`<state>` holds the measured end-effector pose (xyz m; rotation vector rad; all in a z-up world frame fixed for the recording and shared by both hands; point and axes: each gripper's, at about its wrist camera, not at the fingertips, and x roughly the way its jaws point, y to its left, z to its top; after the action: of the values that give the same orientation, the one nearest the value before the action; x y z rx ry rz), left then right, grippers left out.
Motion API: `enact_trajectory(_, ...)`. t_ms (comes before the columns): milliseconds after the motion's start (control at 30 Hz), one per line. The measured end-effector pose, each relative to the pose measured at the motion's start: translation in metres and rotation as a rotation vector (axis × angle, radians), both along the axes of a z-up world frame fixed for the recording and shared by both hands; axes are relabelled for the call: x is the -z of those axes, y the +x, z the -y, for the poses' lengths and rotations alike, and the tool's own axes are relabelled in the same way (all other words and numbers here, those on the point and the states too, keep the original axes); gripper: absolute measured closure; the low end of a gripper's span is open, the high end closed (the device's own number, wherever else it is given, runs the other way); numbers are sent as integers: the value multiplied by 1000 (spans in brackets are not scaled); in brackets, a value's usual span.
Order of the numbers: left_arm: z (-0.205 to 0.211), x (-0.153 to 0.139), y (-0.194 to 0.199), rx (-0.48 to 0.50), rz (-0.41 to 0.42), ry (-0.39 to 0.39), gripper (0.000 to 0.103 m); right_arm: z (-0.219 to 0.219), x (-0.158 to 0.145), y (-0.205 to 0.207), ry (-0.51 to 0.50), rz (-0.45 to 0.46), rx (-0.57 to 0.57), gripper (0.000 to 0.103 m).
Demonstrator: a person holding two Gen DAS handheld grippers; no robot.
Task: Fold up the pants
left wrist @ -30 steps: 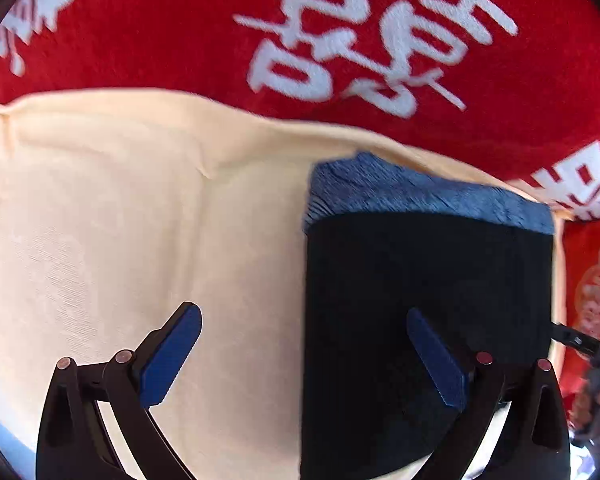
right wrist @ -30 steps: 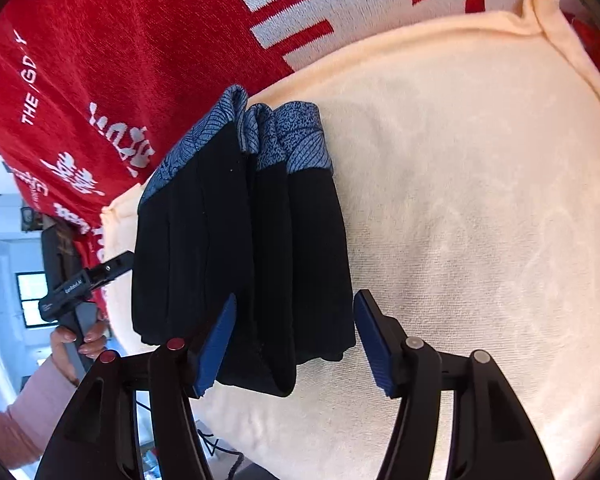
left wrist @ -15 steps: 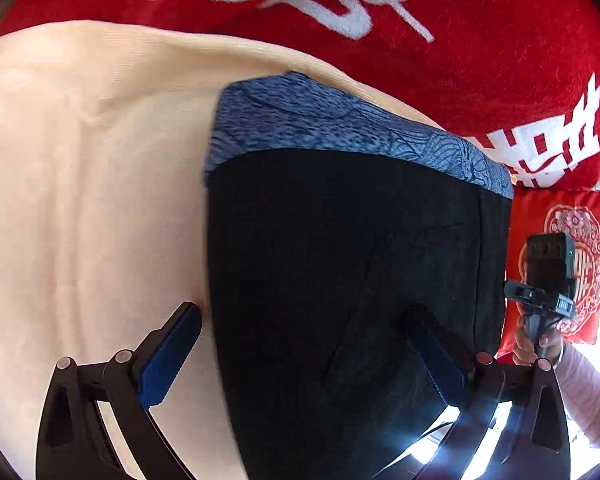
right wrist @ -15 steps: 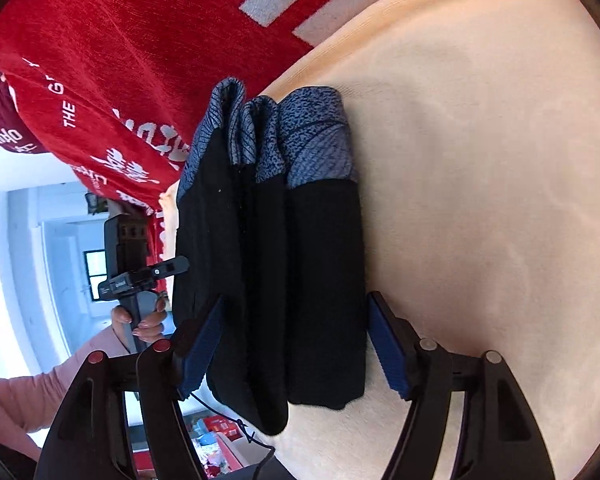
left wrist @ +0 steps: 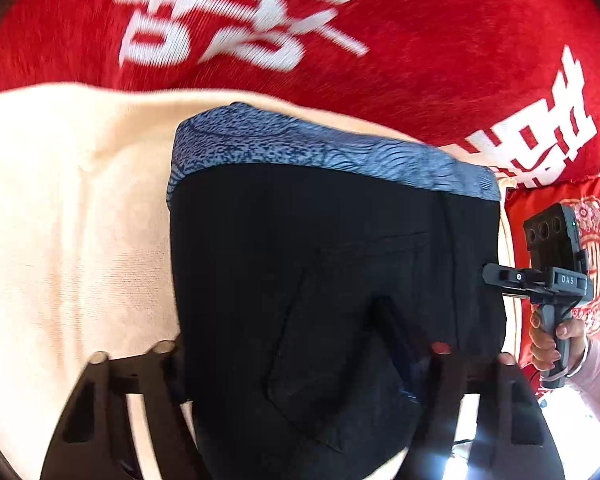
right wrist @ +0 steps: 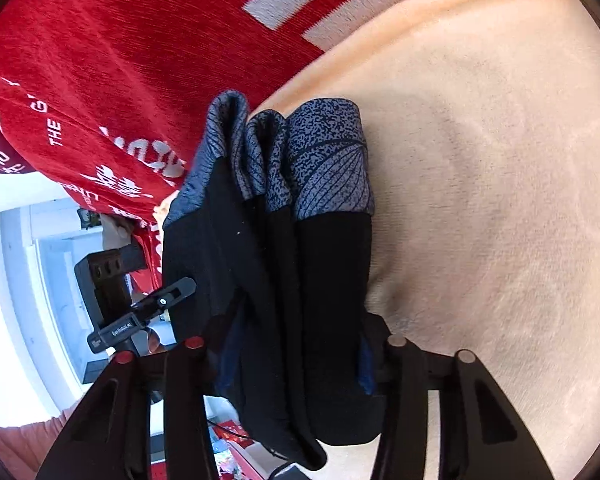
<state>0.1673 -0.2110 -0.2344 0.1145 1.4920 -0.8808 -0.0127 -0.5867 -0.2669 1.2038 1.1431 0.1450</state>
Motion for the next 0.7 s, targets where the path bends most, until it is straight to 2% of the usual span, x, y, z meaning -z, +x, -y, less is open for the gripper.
enact_trajectory(100,-4,-13,-4,-7,17,10,41,-2,-12,-5,33,24,12,60)
enact_trajectory(267,-19,-36,-24,-27,33,25,41,-24,-38,-15,37,53,-34,60)
enact_trajectory(433,-43,-55,-48,-41,40,28,41,-53,-54,-37,55,70,-23,60)
enact_trajectory(567,-69,-61,-62,-26,45,42,41,-80,-55,-59,59,72,-6,60)
enact_trajectory(700,-96,-54,-68,-14,19,49,41,-115,-50,-74,73,63,36,60)
